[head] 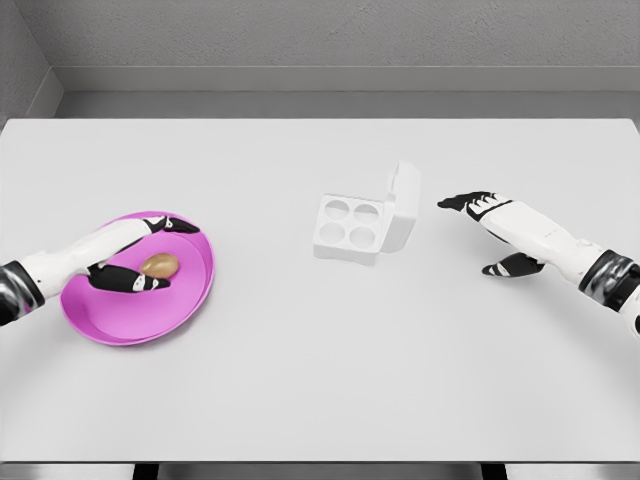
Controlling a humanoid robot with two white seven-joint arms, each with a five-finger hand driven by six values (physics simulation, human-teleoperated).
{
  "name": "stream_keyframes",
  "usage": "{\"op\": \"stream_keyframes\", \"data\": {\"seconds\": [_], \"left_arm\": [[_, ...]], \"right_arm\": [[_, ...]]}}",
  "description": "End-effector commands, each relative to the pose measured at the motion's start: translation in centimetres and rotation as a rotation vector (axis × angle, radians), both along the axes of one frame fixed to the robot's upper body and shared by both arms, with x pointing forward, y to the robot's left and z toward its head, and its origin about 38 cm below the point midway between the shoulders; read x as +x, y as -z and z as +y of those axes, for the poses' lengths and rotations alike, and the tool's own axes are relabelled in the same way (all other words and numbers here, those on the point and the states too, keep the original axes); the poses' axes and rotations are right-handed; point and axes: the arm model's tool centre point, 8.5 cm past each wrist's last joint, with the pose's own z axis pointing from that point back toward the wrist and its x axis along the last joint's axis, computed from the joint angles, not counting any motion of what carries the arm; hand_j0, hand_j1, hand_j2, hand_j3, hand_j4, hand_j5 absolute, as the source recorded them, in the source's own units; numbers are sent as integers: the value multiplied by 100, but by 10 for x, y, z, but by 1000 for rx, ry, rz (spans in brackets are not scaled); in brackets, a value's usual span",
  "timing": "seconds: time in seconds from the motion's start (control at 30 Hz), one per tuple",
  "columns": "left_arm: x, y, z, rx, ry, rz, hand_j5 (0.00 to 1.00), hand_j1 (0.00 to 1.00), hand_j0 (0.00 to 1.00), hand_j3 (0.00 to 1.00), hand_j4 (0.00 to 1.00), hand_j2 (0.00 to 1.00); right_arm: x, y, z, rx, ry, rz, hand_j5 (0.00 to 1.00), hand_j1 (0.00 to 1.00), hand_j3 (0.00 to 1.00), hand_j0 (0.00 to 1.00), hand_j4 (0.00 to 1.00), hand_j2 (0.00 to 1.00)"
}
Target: Pack egg into the box and close the box lid
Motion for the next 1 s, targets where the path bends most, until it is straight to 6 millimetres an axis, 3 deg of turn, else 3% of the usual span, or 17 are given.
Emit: {"op": "stream_keyframes", "data": {"seconds": [0.0, 0.27, 0.6, 0.8, 0.97], "left_arm": [[1, 0, 0, -2, -4, 0, 78, 78, 78, 78, 78, 78], [3, 12, 9, 23, -37, 13, 79, 79, 79, 79, 79, 79], [4, 22, 4, 17, -44, 26, 78, 78, 78, 78, 78, 78], [3, 25, 3, 25, -41, 26, 78, 78, 78, 78, 78, 78], [4, 27, 5, 27, -48, 31, 77, 77, 77, 77, 77, 77]], "right_arm": [[0, -1, 0, 3, -2, 0, 100, 100, 100, 100, 100, 100], [0, -1, 3, -7, -30, 24, 100, 100, 100, 100, 100, 100], [2, -3, 1, -10, -31, 22, 100, 100, 100, 100, 100, 100], [3, 11, -13, -27, 7, 62, 100, 100, 100, 100, 100, 100], [-4, 3, -3, 6, -125, 12, 100, 100, 100, 100, 100, 100]]}}
